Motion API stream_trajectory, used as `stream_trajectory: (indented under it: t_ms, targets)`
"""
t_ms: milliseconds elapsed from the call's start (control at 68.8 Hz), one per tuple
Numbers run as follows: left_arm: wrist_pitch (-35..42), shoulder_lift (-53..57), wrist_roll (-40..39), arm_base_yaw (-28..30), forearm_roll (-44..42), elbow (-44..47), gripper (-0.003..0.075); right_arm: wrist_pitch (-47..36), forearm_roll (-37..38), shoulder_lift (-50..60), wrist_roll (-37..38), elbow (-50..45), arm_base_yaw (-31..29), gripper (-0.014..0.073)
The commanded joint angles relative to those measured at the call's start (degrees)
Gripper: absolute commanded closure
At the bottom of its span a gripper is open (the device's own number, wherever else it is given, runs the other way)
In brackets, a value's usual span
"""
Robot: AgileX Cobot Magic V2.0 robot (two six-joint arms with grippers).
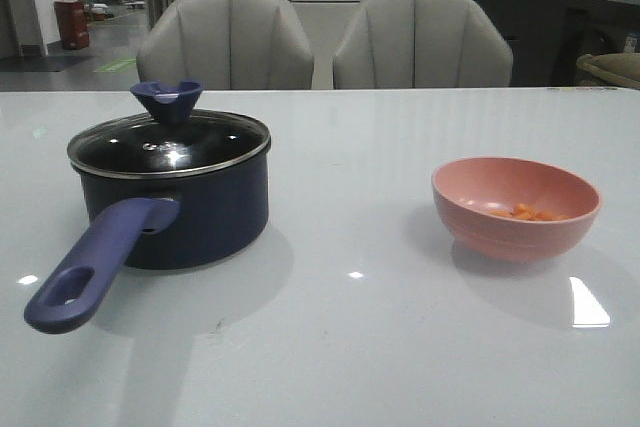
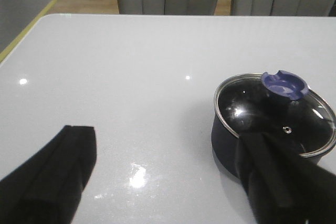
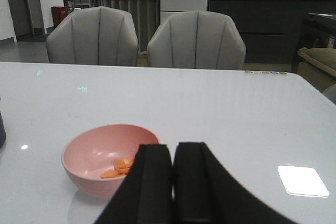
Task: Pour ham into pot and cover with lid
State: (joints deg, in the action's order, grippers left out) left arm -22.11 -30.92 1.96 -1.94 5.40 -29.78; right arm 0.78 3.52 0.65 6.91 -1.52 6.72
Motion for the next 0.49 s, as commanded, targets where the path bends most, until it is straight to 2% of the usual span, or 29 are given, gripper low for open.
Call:
stream_trajectory:
  t_ms: [0,276,480]
  targets:
    - [-0.64,-6.05,-0.15,0.05,0.75,-7.34,0.0087,-4.18,0.64,1.02,-0.11,0.27,-0.03,0.0436]
    - [-16.62,-26.5,-0.15,-0.23,4.31,-27.95,0.0092,-4.18,0.64,1.02,-0.11,0.27,-0.03,0.0436]
    - [-21.25,-40.96,-0.62,-7.15,4.55,-40.18,0.0093,-4.18,0.64,1.02,-0.11,0.27,-0.03,0.0436]
